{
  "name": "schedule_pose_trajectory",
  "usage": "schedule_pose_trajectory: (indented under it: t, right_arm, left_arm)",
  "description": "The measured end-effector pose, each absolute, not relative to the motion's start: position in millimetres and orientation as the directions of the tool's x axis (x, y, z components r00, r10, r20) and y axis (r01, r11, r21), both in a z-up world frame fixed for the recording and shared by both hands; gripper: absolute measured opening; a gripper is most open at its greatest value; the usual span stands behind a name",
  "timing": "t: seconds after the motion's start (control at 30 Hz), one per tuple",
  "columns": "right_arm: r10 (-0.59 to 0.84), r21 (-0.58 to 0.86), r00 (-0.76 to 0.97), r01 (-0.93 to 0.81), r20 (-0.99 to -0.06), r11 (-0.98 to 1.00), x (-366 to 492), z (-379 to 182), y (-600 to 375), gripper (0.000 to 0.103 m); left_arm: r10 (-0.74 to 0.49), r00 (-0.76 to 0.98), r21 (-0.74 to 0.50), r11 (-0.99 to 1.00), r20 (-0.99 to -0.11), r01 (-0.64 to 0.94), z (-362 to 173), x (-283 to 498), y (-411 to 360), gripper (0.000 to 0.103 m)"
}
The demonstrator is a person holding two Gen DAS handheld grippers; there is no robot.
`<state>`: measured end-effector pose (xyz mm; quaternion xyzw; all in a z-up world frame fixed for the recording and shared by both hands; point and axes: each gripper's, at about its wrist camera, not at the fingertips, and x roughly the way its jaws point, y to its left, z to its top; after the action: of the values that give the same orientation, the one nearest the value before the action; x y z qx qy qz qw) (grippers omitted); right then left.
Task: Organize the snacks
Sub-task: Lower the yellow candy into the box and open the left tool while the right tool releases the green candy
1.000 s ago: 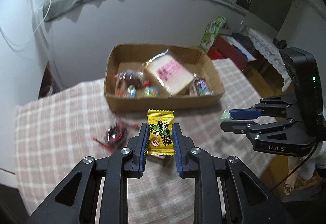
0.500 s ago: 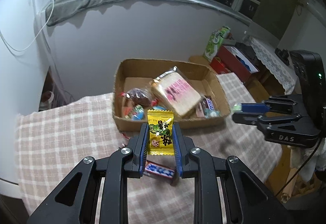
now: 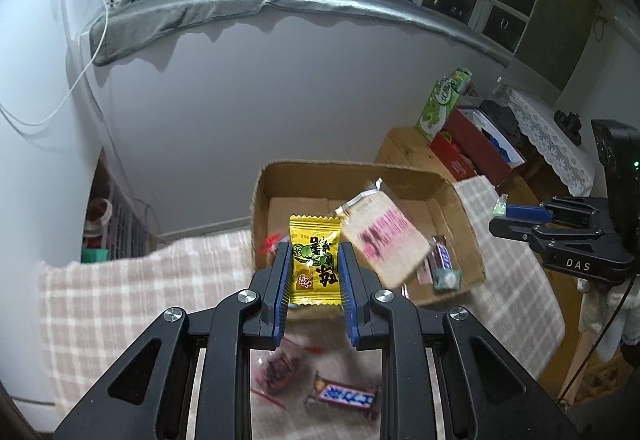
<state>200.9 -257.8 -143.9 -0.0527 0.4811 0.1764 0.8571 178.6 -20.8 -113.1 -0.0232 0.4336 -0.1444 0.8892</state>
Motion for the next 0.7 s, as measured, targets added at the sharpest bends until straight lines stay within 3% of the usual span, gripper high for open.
schedule_pose_trajectory:
  t: [0.3, 0.7]
  right_arm:
    - [0.212, 0.069, 0.455, -0.309, -0.865, 0.948, 230.0, -166.3, -262.1, 0.029]
    - [0.202, 0.072, 0.419, -0.306, -0.885, 0.949, 241.8, -188.5, -256.6, 0.029]
  left_arm:
    - [-0.276, 0.557, -0.184, 0.959, -0.783, 0.217, -123.4, 206.7, -17.8, 0.021]
    - [-0.244, 0.517, -0.109, 0.954, -0.82, 0.278, -148.5, 216.2, -59.8, 0.021]
